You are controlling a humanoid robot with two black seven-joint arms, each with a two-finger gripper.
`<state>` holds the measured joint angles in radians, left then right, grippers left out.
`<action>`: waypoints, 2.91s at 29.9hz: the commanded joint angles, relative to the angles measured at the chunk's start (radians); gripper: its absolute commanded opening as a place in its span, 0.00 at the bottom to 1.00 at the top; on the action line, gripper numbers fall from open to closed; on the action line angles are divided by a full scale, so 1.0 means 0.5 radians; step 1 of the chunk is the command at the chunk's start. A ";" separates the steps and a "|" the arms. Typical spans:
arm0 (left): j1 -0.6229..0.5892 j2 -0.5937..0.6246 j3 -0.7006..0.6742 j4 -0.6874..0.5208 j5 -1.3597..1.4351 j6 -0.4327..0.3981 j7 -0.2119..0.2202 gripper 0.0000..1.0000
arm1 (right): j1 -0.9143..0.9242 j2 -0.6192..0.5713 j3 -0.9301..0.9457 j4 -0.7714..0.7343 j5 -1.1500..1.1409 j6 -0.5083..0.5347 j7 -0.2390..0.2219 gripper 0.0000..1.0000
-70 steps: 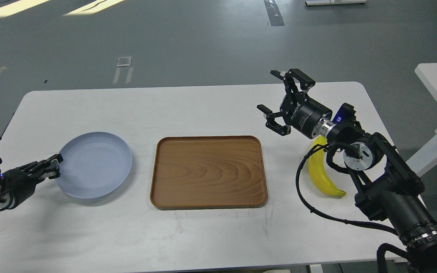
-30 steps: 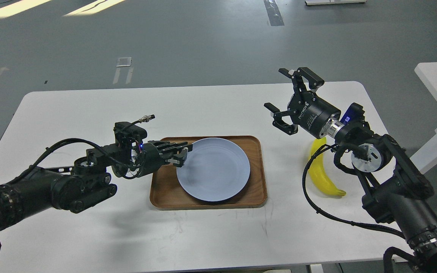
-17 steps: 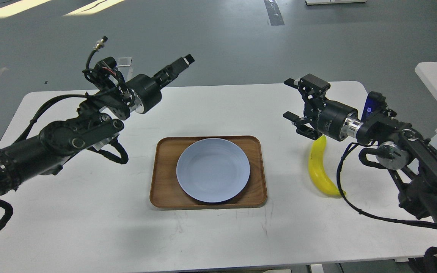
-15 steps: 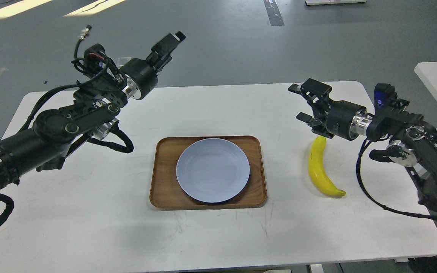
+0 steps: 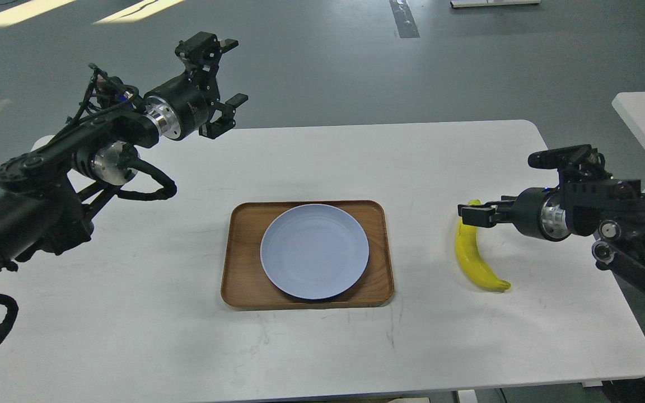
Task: Place banana on plate with both arms
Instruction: 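Grasp the yellow banana with the right gripper, then carry the banana with the right gripper over the plate and lower it, then release the banana and raise the right gripper away from the plate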
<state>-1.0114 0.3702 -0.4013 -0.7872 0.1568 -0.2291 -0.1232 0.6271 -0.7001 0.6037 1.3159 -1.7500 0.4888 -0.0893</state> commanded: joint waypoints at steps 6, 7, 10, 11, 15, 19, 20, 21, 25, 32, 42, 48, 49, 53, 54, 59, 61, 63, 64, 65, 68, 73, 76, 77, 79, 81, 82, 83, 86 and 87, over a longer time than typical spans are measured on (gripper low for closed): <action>0.081 0.054 -0.004 0.001 0.005 -0.008 -0.011 0.98 | -0.012 0.041 -0.210 -0.018 -0.175 0.000 0.001 0.96; 0.087 0.054 -0.004 0.001 0.005 -0.008 -0.014 0.98 | -0.015 0.041 -0.216 -0.021 -0.179 0.000 0.001 0.95; 0.093 0.051 -0.004 0.001 0.015 -0.008 -0.014 0.98 | -0.015 0.041 -0.238 -0.027 -0.182 0.000 0.001 0.41; 0.096 0.051 -0.001 0.001 0.018 -0.005 -0.014 0.98 | -0.015 0.041 -0.244 -0.024 -0.182 0.000 0.001 0.20; 0.115 0.042 0.014 0.001 0.027 0.001 -0.014 0.98 | -0.018 0.053 -0.250 -0.036 -0.191 0.000 -0.002 0.00; 0.118 0.042 0.020 0.001 0.030 0.001 -0.014 0.98 | -0.015 0.081 -0.247 -0.036 -0.191 -0.002 -0.002 0.00; 0.121 0.045 0.020 0.001 0.030 0.004 -0.014 0.98 | -0.015 0.093 -0.238 -0.036 -0.191 -0.011 -0.008 0.00; 0.124 0.045 0.020 0.001 0.033 0.007 -0.014 0.98 | -0.006 0.118 -0.232 -0.033 -0.188 -0.029 -0.008 0.00; 0.130 0.042 0.023 0.001 0.033 0.010 -0.014 0.98 | 0.037 0.179 -0.229 0.003 -0.179 -0.149 -0.002 0.00; 0.127 0.030 0.023 0.001 0.033 0.016 -0.011 0.98 | 0.319 0.274 -0.302 0.310 -0.175 -0.174 0.181 0.00; 0.127 0.051 0.023 0.001 0.048 0.020 -0.014 0.98 | 0.562 0.547 -0.698 0.237 -0.191 -0.171 0.317 0.00; 0.127 0.073 0.023 -0.003 0.048 0.020 -0.014 0.98 | 0.562 0.612 -0.738 0.117 -0.267 -0.171 0.332 0.00; 0.127 0.076 0.020 -0.003 0.048 0.020 -0.020 0.98 | 0.562 0.630 -0.738 0.099 -0.268 -0.171 0.335 0.00; 0.127 0.085 0.020 -0.003 0.048 0.020 -0.057 0.98 | 0.562 0.704 -0.735 0.019 -0.268 -0.177 0.338 0.00; 0.127 0.088 0.023 -0.003 0.048 0.020 -0.069 0.98 | 0.565 0.731 -0.732 -0.005 -0.268 -0.183 0.335 0.00; 0.124 0.122 0.023 -0.009 0.048 0.020 -0.070 0.98 | 0.562 0.790 -0.735 -0.015 -0.268 -0.183 0.335 0.00; 0.124 0.140 0.023 -0.039 0.048 0.020 -0.073 0.98 | 0.556 0.796 -0.735 -0.015 -0.268 -0.183 0.335 0.00; 0.127 0.158 0.023 -0.058 0.048 0.020 -0.073 0.98 | 0.547 0.793 -0.741 -0.015 -0.268 -0.183 0.335 0.28; 0.127 0.158 0.023 -0.058 0.048 0.020 -0.073 0.98 | 0.547 0.793 -0.741 -0.015 -0.268 -0.183 0.335 0.28; 0.127 0.158 0.023 -0.058 0.048 0.020 -0.070 0.98 | 0.544 0.790 -0.744 -0.018 -0.268 -0.183 0.335 0.49; 0.127 0.152 0.023 -0.058 0.048 0.020 -0.070 0.98 | 0.531 0.780 -0.747 -0.027 -0.268 -0.183 0.329 0.75; 0.127 0.125 0.023 -0.058 0.051 0.041 -0.070 0.98 | 0.495 0.774 -0.726 -0.049 -0.265 -0.183 0.320 0.94; 0.121 0.115 0.023 -0.055 0.051 0.044 -0.070 0.98 | 0.458 0.774 -0.664 -0.082 -0.261 -0.204 0.320 0.94; 0.121 0.115 0.023 -0.055 0.051 0.044 -0.070 0.98 | 0.458 0.777 -0.640 -0.082 -0.258 -0.217 0.320 0.95; 0.118 0.119 0.023 -0.055 0.051 0.044 -0.066 0.98 | 0.458 0.784 -0.530 -0.085 -0.237 -0.256 0.314 0.96; 0.115 0.125 0.023 -0.055 0.051 0.035 -0.066 0.98 | 0.455 0.799 -0.383 -0.098 -0.219 -0.296 0.295 0.96; 0.118 0.131 0.020 -0.055 0.048 0.026 -0.070 0.98 | 0.443 0.805 -0.261 -0.125 -0.167 -0.324 0.283 0.96; 0.115 0.131 0.017 -0.058 0.048 0.023 -0.070 0.98 | 0.430 0.811 -0.196 -0.140 -0.112 -0.339 0.283 0.96; 0.121 0.128 -0.007 -0.082 0.027 0.016 -0.070 0.98 | 0.366 0.854 0.111 -0.244 0.524 -0.428 0.277 0.96; 0.121 0.128 -0.010 -0.097 0.018 0.016 -0.070 0.98 | 0.354 0.860 0.151 -0.260 0.724 -0.431 0.274 0.96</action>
<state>-0.9535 0.4349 -0.3978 -0.8186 0.1789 -0.2189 -0.1573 0.8281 -0.2855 0.5694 1.2232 -1.6772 0.3002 0.0512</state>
